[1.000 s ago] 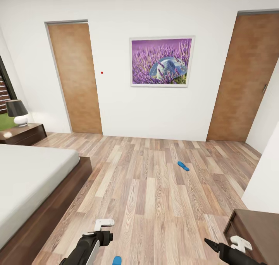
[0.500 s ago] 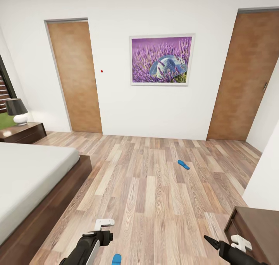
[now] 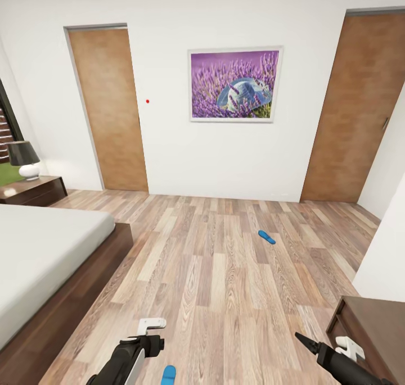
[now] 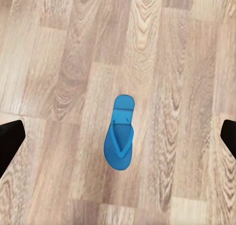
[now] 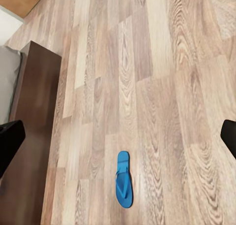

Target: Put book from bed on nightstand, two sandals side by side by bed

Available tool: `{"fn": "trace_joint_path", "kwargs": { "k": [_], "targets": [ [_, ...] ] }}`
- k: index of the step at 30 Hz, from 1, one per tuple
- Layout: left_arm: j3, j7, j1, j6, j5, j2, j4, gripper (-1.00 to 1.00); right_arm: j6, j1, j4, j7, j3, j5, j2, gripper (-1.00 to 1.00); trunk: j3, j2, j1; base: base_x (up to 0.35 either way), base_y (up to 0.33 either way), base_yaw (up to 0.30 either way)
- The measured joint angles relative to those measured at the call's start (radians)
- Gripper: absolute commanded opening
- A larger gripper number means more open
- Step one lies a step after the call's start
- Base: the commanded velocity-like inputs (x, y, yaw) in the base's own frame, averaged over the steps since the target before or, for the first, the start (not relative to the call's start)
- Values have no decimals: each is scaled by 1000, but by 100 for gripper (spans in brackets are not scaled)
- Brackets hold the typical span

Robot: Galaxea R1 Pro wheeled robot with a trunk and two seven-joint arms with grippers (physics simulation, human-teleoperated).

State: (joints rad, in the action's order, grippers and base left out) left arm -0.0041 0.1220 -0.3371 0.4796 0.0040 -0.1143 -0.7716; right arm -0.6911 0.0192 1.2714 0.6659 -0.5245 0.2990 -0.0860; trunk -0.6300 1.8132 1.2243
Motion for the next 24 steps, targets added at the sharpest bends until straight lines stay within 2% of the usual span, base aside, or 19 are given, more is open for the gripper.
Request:
{"fn": "trace_joint_path", "kwargs": {
  "k": [24],
  "targets": [
    [-6,-1,0,-2,0,-7,0,100,1,0,1,0,1,1,2,100,-75,168,92,0,0,0]
  ]
}}
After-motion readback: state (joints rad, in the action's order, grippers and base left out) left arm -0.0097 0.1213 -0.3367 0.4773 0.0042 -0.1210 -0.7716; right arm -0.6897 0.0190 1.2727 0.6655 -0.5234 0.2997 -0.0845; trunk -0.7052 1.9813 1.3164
